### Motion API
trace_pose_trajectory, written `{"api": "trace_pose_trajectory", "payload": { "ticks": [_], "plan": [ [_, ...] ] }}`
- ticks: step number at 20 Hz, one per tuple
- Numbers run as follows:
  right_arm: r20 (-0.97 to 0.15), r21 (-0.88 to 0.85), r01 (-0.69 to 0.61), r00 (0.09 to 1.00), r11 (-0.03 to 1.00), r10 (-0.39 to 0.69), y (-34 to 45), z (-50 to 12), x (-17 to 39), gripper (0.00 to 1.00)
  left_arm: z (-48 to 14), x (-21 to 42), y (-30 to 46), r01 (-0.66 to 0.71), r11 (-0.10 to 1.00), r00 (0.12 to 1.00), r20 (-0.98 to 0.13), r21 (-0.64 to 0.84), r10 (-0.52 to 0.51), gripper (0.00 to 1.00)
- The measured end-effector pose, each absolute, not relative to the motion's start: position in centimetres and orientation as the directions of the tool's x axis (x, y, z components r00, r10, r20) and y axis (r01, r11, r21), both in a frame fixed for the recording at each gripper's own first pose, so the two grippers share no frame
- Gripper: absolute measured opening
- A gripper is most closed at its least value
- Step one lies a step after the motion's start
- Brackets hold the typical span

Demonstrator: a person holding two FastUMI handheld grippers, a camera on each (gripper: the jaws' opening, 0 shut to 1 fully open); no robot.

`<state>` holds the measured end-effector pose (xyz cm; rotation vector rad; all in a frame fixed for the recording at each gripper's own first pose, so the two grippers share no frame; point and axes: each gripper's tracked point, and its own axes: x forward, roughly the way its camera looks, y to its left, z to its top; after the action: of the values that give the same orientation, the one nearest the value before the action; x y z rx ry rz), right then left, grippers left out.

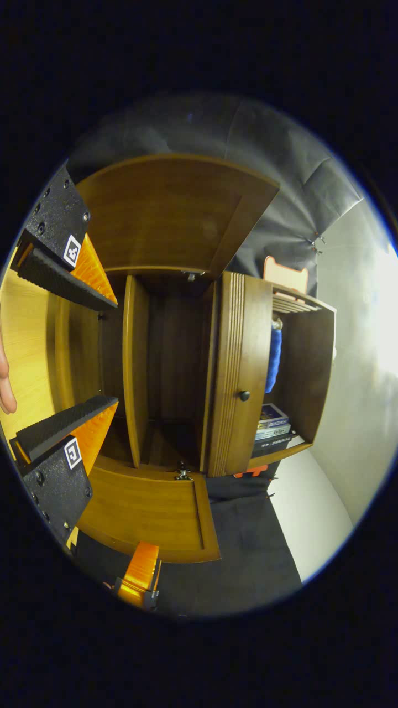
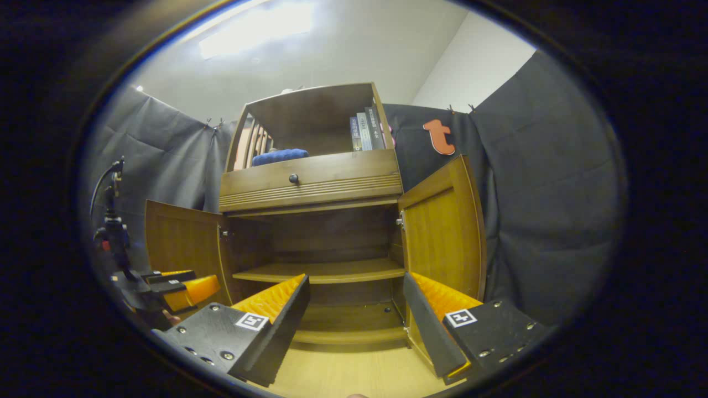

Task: Open the right door of the double-door shoe cabinet with the right hand, and open the left door with the left hand.

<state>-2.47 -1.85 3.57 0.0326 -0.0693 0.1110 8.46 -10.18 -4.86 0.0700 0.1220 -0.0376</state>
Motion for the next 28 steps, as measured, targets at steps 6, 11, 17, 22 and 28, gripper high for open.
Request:
{"api": "trace_pose_trajectory", "payload": {
  "ticks": [6, 11, 17, 22, 28],
  "plan": [
    [0.099, 0.012, -0.090, 0.991, 0.996, 0.089, -1.6, 4.0, -0.6, 1.00, -7.7, 11.4, -10.2, 0.038, 0.997, 0.988, -0.152, 0.072, -0.027, 0.93],
    [0.082, -0.014, -0.073, 0.994, 0.997, 0.074, -0.7, 2.9, 0.9, 1.00, -9.1, 12.7, -9.6, 0.027, 0.995, 0.985, -0.171, 0.093, -0.010, 0.93],
    [0.007, -0.080, -0.054, 0.999, 0.995, 0.054, -0.2, -0.6, 3.0, 1.00, -9.4, 12.9, -10.2, 0.040, 0.994, 0.986, -0.168, 0.104, -0.022, 0.93],
    [-0.097, -0.106, -0.112, 0.990, 0.988, 0.102, 1.3, -4.5, 3.7, 1.00, -8.2, 12.2, -9.5, 0.029, 0.995, 0.989, -0.144, 0.092, -0.015, 0.93],
    [-0.103, -0.090, -0.144, 0.986, 0.985, 0.135, 2.7, -4.9, 3.0, 1.00, -8.7, 12.1, -9.3, 0.042, 0.998, 0.983, -0.180, 0.056, -0.031, 0.94]
  ]
}}
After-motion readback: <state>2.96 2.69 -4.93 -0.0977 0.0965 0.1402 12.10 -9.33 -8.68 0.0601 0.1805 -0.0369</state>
